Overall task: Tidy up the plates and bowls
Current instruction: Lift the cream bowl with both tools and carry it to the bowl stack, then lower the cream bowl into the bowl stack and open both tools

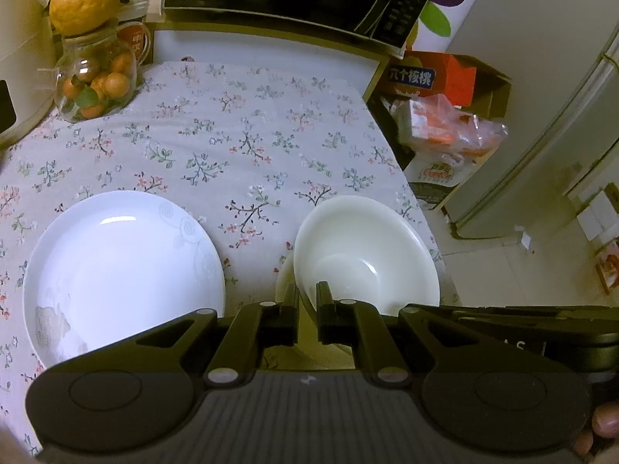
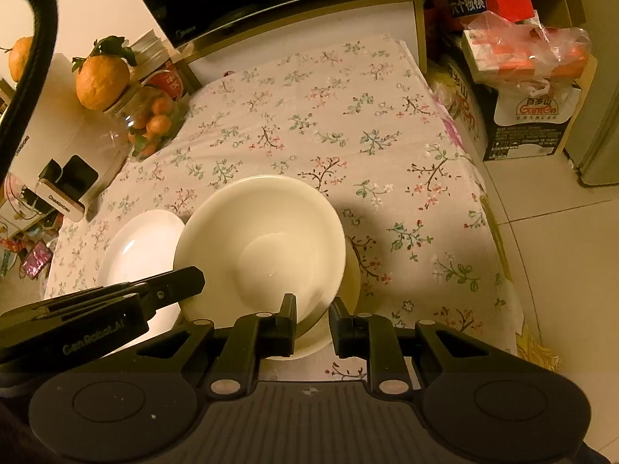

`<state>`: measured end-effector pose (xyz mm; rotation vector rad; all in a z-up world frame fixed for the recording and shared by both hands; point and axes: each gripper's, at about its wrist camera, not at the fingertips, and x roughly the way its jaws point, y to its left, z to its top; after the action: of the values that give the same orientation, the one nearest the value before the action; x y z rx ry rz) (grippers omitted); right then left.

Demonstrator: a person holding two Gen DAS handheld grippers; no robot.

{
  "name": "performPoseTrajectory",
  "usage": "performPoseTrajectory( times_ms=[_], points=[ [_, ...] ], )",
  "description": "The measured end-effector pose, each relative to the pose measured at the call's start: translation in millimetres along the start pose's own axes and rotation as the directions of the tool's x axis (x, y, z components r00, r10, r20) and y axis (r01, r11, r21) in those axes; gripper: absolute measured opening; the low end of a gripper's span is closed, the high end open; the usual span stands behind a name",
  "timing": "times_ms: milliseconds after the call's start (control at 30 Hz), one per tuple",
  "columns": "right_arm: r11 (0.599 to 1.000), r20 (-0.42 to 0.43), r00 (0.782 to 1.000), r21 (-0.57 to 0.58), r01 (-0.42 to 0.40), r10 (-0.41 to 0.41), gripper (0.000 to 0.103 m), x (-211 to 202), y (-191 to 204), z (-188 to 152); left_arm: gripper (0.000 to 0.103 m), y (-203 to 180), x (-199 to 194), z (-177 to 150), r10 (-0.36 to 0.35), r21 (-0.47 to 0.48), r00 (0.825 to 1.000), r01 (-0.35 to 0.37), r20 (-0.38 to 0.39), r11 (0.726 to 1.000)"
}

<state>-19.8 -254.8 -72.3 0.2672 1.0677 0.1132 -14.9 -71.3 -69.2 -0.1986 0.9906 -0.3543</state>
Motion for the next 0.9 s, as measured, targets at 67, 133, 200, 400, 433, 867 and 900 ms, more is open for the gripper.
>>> performPoseTrajectory(
  times_ms=[67,133,200,400,433,867,900],
  points=[
    [1.0,-0.003,1.0,-0.007,0.002,-0.002,0.019,1,0,-1,0.007,0,1,0,0.001,-0.001,1.0,-0.001,-0.006,1.0],
    [1.0,-0.009,1.0,-0.007,0.003,-0.003,0.019,2,0,-1,0.007,0,2,-1,0.004,0.005,1.0,-0.004,-0.009,1.0],
    [1.0,-0.013,1.0,-0.01,0.006,-0.006,0.019,2,-1,-2,0.008,-1,3,-2,0.006,0.012,1.0,-0.005,-0.014,1.0],
    [1.0,-0.035,0.999,-0.014,0.014,-0.015,0.021,7,-4,-4,0.009,0,15,-7,0.034,0.034,0.998,-0.033,-0.051,0.999],
    [1.0,-0.042,0.999,-0.019,0.016,-0.016,0.021,8,-3,-4,0.009,1,16,-8,0.039,0.037,0.998,-0.037,-0.054,0.999],
    [0.993,-0.047,0.995,-0.09,0.082,-0.086,0.034,18,5,-5,0.017,5,31,-11,0.068,0.045,0.993,-0.065,-0.094,0.997],
    [0.993,-0.046,0.995,-0.088,0.082,-0.087,0.035,17,4,-5,0.017,5,30,-11,0.072,0.044,0.993,-0.068,-0.092,0.997]
  ],
)
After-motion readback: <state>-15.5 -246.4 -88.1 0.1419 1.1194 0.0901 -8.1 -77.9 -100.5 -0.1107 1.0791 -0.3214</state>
